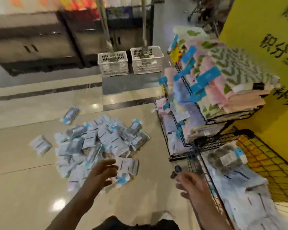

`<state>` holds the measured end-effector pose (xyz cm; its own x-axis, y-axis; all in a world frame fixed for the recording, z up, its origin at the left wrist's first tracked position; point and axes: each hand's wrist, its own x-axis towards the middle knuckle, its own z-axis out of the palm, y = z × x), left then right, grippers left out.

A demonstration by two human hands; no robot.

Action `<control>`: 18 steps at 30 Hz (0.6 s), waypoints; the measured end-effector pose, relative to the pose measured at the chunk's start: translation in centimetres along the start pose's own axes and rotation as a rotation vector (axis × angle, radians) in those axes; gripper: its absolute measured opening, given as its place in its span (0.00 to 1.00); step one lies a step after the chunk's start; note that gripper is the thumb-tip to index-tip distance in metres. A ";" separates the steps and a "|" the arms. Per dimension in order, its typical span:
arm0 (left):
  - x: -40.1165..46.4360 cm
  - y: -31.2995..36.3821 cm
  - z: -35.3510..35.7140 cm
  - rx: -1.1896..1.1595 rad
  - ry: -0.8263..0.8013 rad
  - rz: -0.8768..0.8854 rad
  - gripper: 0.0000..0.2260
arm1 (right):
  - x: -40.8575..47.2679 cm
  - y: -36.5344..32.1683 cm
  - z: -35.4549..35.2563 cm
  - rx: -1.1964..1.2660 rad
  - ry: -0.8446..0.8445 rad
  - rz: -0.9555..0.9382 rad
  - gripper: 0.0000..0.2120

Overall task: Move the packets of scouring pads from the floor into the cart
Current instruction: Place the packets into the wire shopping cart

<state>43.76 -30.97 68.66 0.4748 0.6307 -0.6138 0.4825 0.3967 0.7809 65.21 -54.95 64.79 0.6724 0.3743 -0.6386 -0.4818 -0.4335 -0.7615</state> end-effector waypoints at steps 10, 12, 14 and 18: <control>-6.4 -8.2 -26.1 -0.222 0.404 -0.085 0.21 | -1.9 -1.6 26.1 -0.375 -0.340 -0.065 0.07; -7.8 -9.7 -31.0 -0.252 0.471 -0.097 0.20 | -2.6 -1.4 32.4 -0.435 -0.405 -0.081 0.07; -9.2 -11.4 -35.2 -0.299 0.523 -0.120 0.21 | -3.6 -0.9 38.1 -0.473 -0.455 -0.087 0.06; -11.7 -14.2 -41.0 -0.364 0.589 -0.170 0.22 | -6.4 -0.2 46.4 -0.522 -0.564 -0.081 0.07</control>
<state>1.15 -16.62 69.51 -0.1111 0.7552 -0.6460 0.1893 0.6542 0.7323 34.96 -19.23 63.88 0.2393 0.7218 -0.6494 -0.0220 -0.6646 -0.7469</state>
